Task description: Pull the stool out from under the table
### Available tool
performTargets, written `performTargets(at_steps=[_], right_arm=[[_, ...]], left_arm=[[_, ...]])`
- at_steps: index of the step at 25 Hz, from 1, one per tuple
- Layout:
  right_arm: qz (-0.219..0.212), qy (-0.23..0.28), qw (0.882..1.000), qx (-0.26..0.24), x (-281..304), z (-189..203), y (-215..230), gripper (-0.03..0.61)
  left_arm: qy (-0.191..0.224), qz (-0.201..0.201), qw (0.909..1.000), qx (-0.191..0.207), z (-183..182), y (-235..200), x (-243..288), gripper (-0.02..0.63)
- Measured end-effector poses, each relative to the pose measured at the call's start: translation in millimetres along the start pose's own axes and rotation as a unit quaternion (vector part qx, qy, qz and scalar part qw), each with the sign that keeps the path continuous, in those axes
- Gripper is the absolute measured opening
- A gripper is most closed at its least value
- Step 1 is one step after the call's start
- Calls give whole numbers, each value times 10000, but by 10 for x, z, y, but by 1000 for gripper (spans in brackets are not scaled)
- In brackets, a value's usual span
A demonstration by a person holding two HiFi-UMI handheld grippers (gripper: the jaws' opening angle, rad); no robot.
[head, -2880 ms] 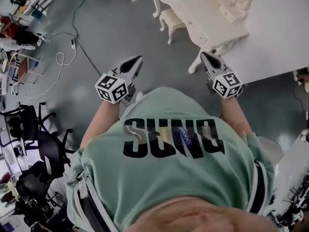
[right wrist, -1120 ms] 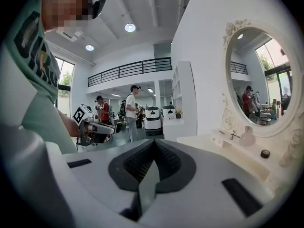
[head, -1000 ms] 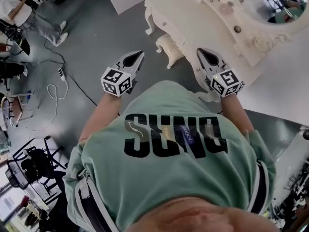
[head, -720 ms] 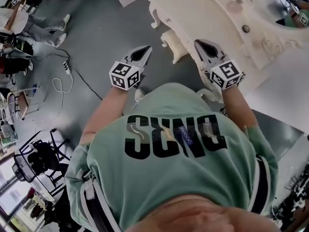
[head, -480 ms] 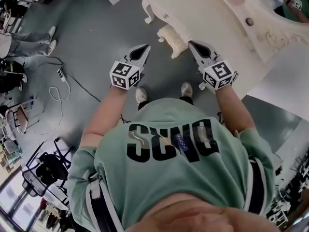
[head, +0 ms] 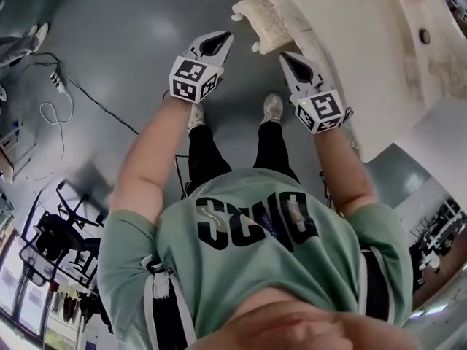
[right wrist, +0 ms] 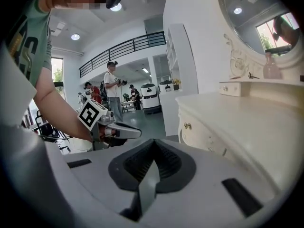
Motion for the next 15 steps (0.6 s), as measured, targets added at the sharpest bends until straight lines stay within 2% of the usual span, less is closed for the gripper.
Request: performTargets(at_steps=[4,8,12,15], right_arm=[[-19,-46,10000,-43,187,392,145,-6],[-152,-102,9998,-18,228,756,227,-6],[-247,-96,9995,156,315,1108,325,-6],[-300,-146,9990,305,370,1368,339,-6]], left_arm=[[-184,-8,9998,65,450,-170,535,8],[-296,-14,9995,-107,853,-203,1016,8],[-400,-123,9959,-799,1288,-430,1444,8],[-520,-271,9874,-1469,1644,-674,1719,13]])
Point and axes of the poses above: the fingertips, and each gripper's own axes: x forward along the fingers, y to its right, z out of its underside, the point moved 9 cm from there along -x, backward along the fingers, and after that the axes turned 3 degrees about -x, right-handed, at the moved point
